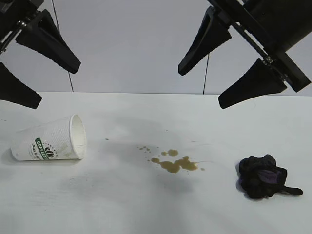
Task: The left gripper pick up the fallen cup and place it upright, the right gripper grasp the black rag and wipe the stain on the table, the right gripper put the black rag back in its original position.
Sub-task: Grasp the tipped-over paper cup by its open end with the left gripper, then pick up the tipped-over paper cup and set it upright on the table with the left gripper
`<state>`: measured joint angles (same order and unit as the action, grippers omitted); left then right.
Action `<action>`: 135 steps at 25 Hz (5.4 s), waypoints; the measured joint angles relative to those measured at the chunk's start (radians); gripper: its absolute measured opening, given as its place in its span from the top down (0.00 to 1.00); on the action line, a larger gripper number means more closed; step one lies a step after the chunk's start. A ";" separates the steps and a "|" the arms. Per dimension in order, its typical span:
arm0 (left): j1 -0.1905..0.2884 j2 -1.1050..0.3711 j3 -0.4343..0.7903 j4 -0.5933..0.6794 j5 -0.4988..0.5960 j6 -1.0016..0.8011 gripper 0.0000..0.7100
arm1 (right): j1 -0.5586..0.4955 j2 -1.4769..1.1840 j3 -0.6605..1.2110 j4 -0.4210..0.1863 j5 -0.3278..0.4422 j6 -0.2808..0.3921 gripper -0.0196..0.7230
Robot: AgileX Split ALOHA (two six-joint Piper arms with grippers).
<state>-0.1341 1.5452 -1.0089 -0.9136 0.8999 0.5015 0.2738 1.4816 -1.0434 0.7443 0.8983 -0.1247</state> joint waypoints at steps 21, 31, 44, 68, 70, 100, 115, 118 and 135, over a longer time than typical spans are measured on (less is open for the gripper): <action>-0.386 0.047 -0.238 0.854 -0.099 0.552 0.07 | 0.000 0.000 0.000 0.000 0.020 0.000 0.30; -0.418 0.282 -0.238 1.106 -0.138 0.474 0.07 | 0.000 0.000 0.000 -0.003 0.037 0.000 0.30; -0.418 0.422 -0.238 1.320 -0.228 0.278 0.07 | 0.000 0.000 0.000 -0.005 0.038 0.000 0.30; -0.379 0.436 -0.238 1.257 -0.272 0.224 0.27 | 0.000 0.000 0.000 -0.007 0.035 0.000 0.30; -0.368 0.385 -0.238 1.171 -0.320 0.224 0.27 | 0.000 0.000 0.000 -0.007 0.029 0.000 0.30; 0.137 0.117 0.164 -0.761 -0.019 1.931 0.28 | 0.000 0.000 0.000 -0.026 0.020 0.000 0.30; 0.137 0.429 0.065 -0.784 -0.038 2.118 0.29 | 0.000 0.000 0.000 -0.047 0.011 0.000 0.31; 0.137 0.431 0.064 -0.784 -0.033 2.192 0.29 | 0.000 0.000 0.000 -0.048 0.002 0.000 0.31; 0.137 0.428 0.064 -0.776 -0.038 2.064 0.04 | 0.000 0.000 0.000 -0.049 -0.030 0.000 0.31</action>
<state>0.0034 1.9728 -0.9450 -1.6900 0.8623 2.5655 0.2738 1.4816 -1.0434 0.6956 0.8683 -0.1247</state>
